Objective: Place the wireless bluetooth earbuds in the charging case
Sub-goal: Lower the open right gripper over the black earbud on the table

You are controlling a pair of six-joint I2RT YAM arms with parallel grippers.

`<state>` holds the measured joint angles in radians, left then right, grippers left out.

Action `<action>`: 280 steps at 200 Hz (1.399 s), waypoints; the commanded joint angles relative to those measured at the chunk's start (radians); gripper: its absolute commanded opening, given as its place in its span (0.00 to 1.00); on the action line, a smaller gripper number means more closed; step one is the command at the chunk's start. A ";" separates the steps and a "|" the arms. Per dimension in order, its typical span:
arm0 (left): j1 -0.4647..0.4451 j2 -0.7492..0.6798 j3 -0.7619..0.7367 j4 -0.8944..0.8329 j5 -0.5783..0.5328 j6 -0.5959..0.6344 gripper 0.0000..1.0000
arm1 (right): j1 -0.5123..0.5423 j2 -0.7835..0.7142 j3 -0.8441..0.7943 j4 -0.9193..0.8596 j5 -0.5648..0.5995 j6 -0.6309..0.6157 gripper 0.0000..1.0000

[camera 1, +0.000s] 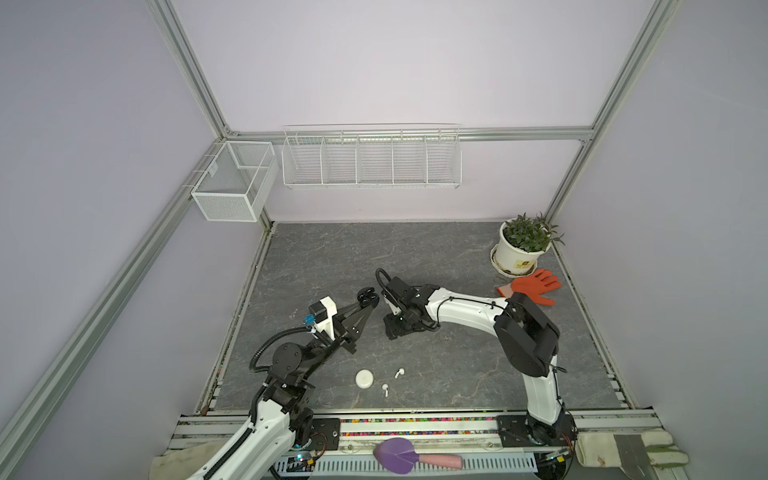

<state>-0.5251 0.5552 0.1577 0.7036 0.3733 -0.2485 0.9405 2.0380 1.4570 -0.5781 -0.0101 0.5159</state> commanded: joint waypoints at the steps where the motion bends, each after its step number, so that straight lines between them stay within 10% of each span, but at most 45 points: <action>1: -0.004 -0.010 -0.015 0.000 -0.015 0.020 0.00 | 0.022 0.031 0.035 -0.068 0.111 -0.027 0.59; 81: -0.004 -0.008 -0.014 0.006 -0.017 0.020 0.00 | 0.085 0.099 0.129 -0.150 0.264 -0.099 0.57; 280: -0.004 -0.001 -0.011 0.012 -0.029 0.019 0.00 | 0.080 0.099 0.121 -0.135 0.210 -0.070 0.32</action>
<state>-0.5251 0.5556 0.1577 0.7040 0.3553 -0.2485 1.0275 2.1254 1.5715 -0.7017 0.2054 0.4297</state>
